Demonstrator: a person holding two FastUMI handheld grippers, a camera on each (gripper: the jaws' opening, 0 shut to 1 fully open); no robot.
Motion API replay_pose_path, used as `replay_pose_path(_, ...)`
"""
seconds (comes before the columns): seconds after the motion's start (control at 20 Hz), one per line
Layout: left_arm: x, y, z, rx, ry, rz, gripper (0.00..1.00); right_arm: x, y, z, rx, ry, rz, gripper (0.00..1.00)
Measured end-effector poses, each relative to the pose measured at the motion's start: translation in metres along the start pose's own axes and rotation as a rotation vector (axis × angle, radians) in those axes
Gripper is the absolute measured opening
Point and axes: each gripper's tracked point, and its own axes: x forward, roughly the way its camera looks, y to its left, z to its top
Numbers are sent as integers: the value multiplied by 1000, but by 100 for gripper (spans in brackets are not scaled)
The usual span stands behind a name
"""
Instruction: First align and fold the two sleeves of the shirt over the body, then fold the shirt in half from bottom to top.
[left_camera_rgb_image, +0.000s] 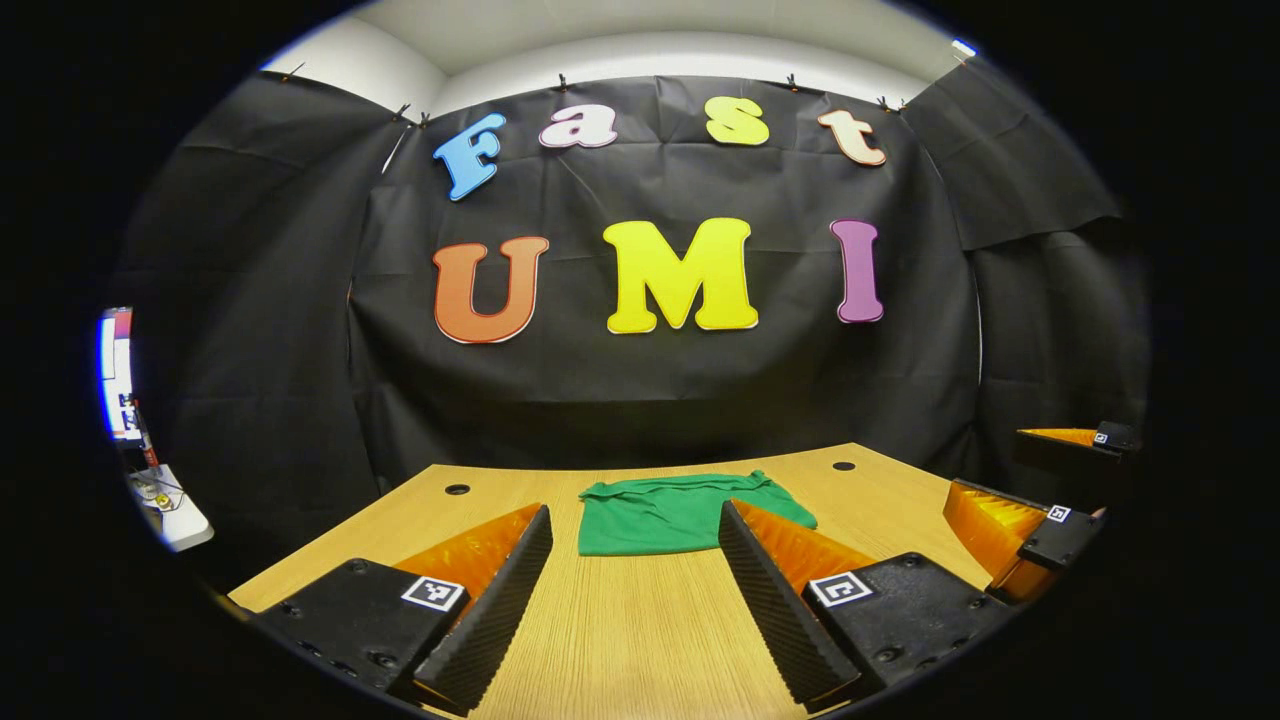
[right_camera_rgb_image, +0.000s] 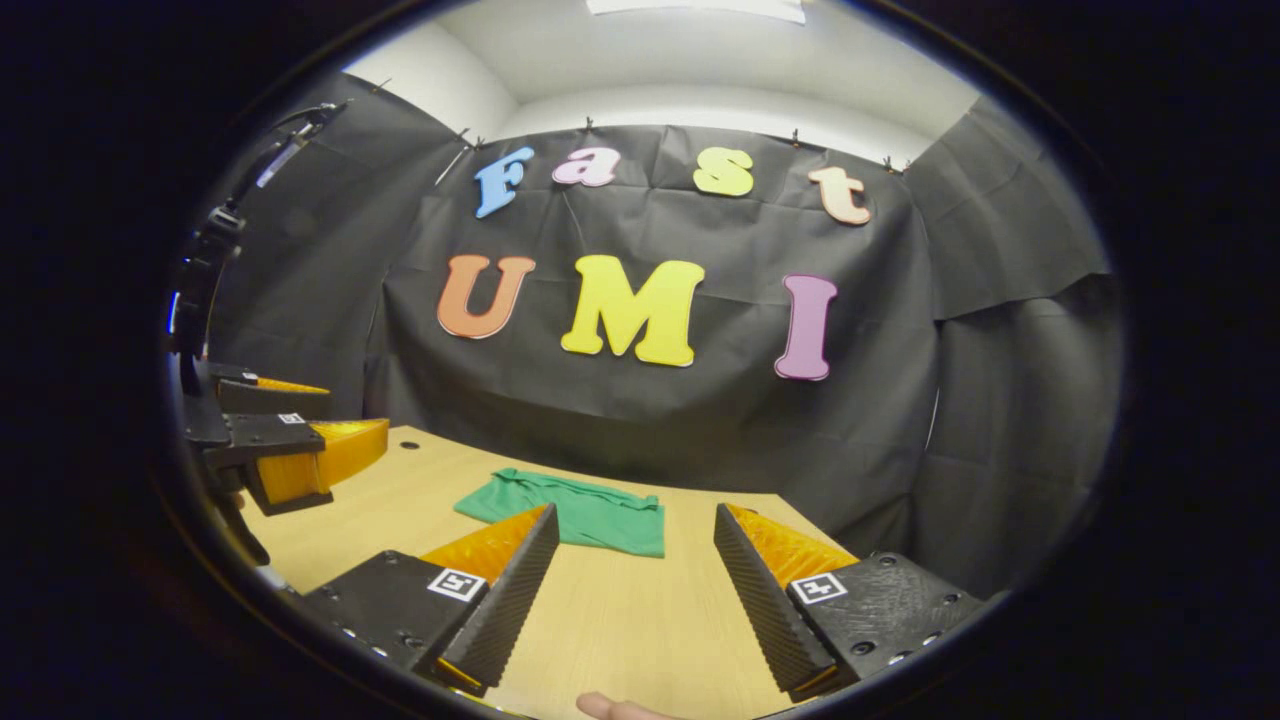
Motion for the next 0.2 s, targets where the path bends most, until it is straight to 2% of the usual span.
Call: replay_pose_path(0.2,-1,-3,-1,6,1,-8,100,1,-4,-3,3,11,-9,95)
